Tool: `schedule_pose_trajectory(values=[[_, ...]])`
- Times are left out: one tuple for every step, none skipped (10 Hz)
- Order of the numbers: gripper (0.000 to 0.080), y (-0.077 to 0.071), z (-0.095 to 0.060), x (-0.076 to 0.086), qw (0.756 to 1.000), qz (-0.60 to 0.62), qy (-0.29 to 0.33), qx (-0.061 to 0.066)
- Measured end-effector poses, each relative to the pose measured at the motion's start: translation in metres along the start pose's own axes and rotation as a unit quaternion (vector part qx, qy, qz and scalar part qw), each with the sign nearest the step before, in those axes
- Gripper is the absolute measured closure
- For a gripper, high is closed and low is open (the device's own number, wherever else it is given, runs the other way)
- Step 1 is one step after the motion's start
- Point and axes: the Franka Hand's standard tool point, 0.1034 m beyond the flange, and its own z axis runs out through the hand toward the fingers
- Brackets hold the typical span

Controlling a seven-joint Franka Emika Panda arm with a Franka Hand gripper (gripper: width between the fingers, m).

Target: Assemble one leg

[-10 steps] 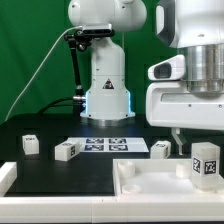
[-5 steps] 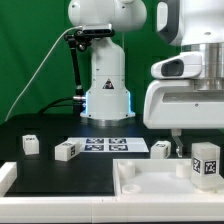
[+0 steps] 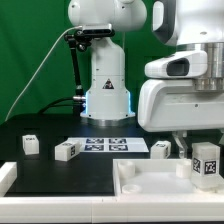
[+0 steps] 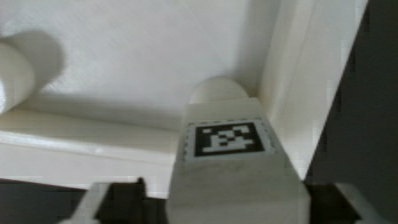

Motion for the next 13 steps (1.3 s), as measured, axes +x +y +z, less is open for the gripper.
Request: schedule_pose_trajectory(values=[[0.0506, 0.0001, 0.0001, -0.0001, 1.0, 0.0, 0.0, 0.0], [0.0509, 0.0002, 0.0002, -0.0001, 1.0, 0.0, 0.0, 0.0], [0.0509, 0.0001, 0.0002, -0.0002, 1.0, 0.013, 0.0, 0.0], [0.0509, 0.0004, 0.0002, -0.0002, 1.0, 0.02, 0.0, 0.001], [0.0509, 0.0009, 0.0006, -0.0006, 0.998, 0.065, -0.001, 0.009], [0.0509, -0.0002, 0.0016, -0.0014, 0.989, 0.148, -0.003, 0.016], [0.0509, -0.0009, 0.002, -0.0012, 0.976, 0.217, -0.003, 0.019], [0.0509, -0.0015, 0.0022, -0.0013, 0.958, 0.286, -0.005, 0.019], [0.0508, -0.0014, 0.0024, -0.0016, 0.935, 0.354, -0.007, 0.019], [0.0508, -0.0015, 0.0026, -0.002, 0.91, 0.413, -0.009, 0.019], [0.0508, -0.0033, 0.003, -0.0023, 0.883, 0.47, -0.01, 0.018], [0.0508, -0.0048, 0.0031, -0.0024, 0.841, 0.541, -0.01, 0.015], [0.0508, -0.0056, 0.0032, -0.0024, 0.806, 0.592, -0.01, 0.012]])
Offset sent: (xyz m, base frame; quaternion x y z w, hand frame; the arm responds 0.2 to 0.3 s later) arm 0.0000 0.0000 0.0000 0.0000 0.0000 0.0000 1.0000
